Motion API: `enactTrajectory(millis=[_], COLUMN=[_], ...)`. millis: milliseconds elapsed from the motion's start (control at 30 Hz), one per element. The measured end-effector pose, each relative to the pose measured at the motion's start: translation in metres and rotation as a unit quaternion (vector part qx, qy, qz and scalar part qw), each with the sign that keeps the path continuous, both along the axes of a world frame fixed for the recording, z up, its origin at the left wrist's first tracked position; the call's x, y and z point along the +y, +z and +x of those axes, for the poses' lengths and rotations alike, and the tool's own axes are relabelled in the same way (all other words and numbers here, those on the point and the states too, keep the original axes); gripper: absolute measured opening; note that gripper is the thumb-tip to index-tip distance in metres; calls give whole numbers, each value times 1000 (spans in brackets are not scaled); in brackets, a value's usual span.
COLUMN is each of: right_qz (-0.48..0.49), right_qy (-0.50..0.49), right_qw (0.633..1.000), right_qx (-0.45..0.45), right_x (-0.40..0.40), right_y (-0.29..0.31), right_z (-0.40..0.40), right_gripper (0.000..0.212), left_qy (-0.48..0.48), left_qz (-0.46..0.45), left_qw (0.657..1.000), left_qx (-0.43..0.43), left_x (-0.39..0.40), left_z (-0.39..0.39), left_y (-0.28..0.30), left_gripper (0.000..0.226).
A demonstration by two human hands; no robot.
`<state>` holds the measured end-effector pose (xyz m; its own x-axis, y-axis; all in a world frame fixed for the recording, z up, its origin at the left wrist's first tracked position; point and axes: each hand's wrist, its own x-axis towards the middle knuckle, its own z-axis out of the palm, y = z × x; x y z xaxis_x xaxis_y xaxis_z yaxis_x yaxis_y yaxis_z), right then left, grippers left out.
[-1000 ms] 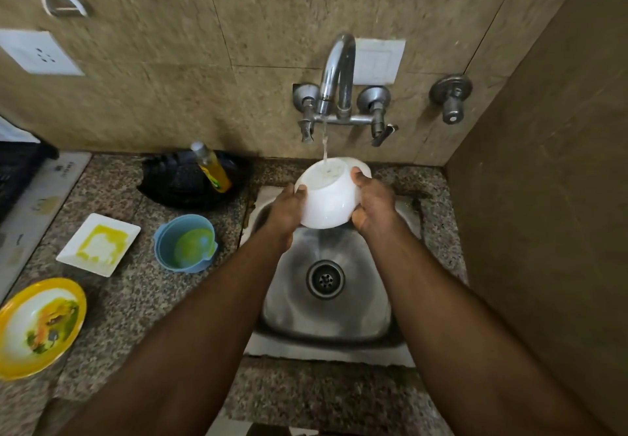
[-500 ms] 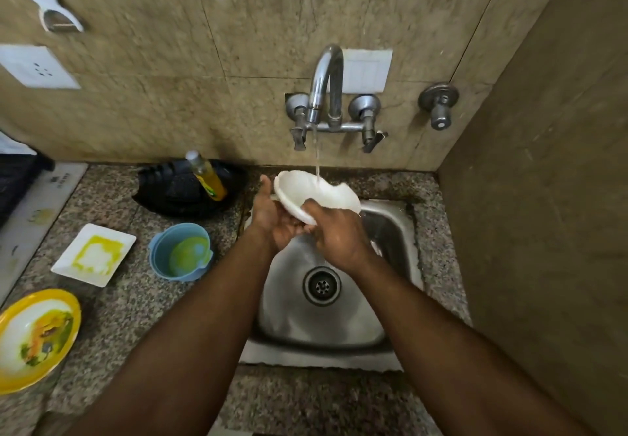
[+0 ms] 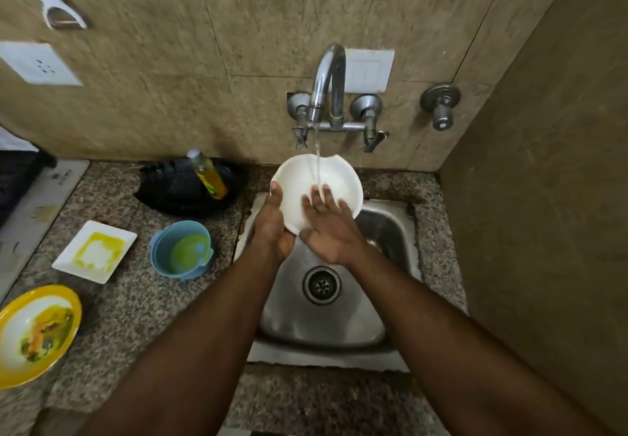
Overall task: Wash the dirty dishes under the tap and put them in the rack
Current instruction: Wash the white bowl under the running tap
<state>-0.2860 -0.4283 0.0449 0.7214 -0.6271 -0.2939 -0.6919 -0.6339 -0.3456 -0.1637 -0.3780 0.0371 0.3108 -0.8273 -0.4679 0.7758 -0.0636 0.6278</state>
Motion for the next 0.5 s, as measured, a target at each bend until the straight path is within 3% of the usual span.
enactTrajectory(millis=[100,200,300,500], right_qz=[22,-40,-82,-43], right_qy=[-83,-117,-115,-58], right_qw=[996,992,990,997], right_qx=[-27,-5,-2,4], right_x=[-7,-5,-2,3], right_y=[3,1,-4,-9], right_z=[13,26,30,32], right_gripper=[79,84,85,76], left_qy=[-6,-7,-10,-29], left_qz=[-5,-11,-3,26], left_qw=[1000,999,999,995], left_qx=[17,31,32,89], left_x=[3,2,1,1], left_z=[-3,-9,-7,-5], left_y=[-2,-7,-5,-23], left_gripper=[64,71,71,71])
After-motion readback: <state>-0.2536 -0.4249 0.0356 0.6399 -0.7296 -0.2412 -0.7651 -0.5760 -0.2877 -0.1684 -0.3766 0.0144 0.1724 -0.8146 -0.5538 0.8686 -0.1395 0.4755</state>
